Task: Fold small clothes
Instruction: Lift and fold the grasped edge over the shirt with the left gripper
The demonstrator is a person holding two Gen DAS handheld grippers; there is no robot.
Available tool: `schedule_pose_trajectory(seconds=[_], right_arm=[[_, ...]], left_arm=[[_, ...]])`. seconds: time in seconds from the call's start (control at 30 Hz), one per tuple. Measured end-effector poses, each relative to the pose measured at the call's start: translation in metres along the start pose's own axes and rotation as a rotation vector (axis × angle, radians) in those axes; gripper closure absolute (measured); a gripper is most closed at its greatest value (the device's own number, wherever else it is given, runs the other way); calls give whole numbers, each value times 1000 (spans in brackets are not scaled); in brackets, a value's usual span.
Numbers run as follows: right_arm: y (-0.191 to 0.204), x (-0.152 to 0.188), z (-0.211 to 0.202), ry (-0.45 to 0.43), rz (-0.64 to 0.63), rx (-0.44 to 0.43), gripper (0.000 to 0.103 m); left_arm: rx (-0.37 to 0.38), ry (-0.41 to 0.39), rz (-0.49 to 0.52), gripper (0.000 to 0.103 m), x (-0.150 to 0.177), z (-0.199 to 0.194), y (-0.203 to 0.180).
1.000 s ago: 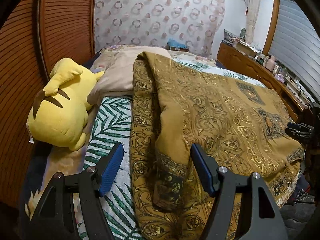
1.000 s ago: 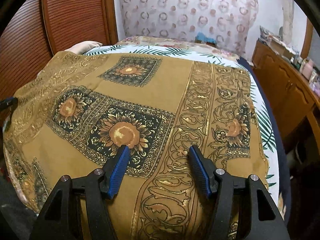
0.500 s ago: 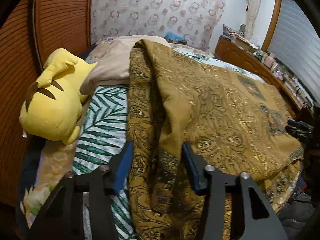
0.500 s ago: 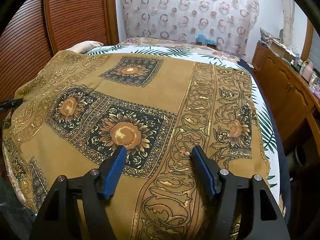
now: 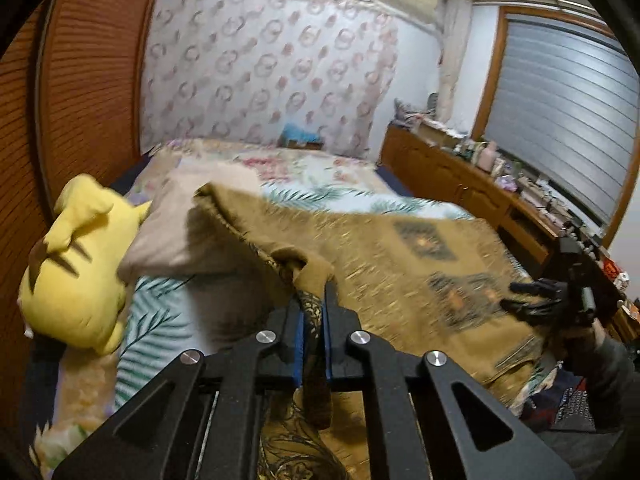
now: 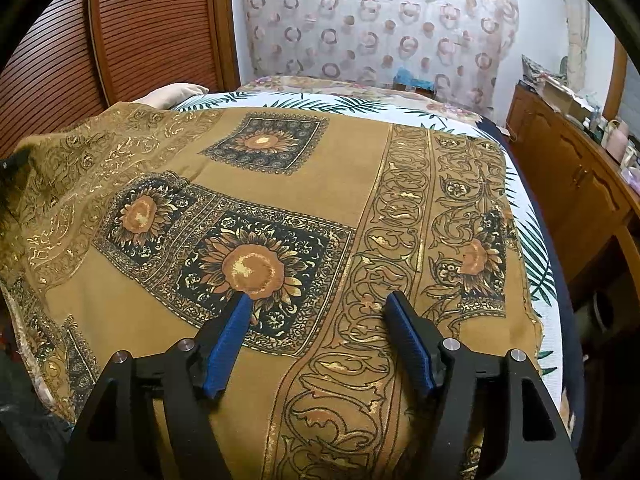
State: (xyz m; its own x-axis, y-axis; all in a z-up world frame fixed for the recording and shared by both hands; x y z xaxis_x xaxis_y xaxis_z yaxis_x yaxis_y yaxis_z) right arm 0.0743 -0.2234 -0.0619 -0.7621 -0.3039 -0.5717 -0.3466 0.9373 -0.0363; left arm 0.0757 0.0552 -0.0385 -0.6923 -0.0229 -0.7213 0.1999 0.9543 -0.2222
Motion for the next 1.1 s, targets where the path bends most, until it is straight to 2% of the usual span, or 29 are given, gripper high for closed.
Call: schedule_pose_trajectory(seconds=[0.43,0.57,0.73,0.83,1.1], right_arm=[[-1,0,0,-1,2,1,31],[-5,2,-7,6,5,8,31],[-18,6,-43,-62,44,1,31],[-30,11,-59,-84,71,17,31],[-25,15,-63,-102,73,30,31]], left_arm=[[132,-84,151,99,-64,8,-79],[162,-69,197,99,-77,18,-103],[196,-48,251,100,-88,28,-130],[185,-37,294,100,-89,32,-145],[184,27,307,100,-85,47,-152]])
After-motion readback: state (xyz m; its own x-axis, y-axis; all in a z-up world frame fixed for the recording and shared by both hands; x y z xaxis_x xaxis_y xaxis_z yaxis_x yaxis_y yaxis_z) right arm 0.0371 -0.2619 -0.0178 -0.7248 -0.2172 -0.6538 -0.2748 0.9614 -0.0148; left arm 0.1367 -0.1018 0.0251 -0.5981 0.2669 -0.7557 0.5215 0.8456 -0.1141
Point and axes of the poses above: each gripper's, at about its wrist camera, not at the fingertips, and z roughly the way its jaws point, y to its left, x to its underside, the point moved 5 cm from there along z, roughly the way its jaws point, and after that the axes turned 10 degrees about y, right-handed, at the moved point
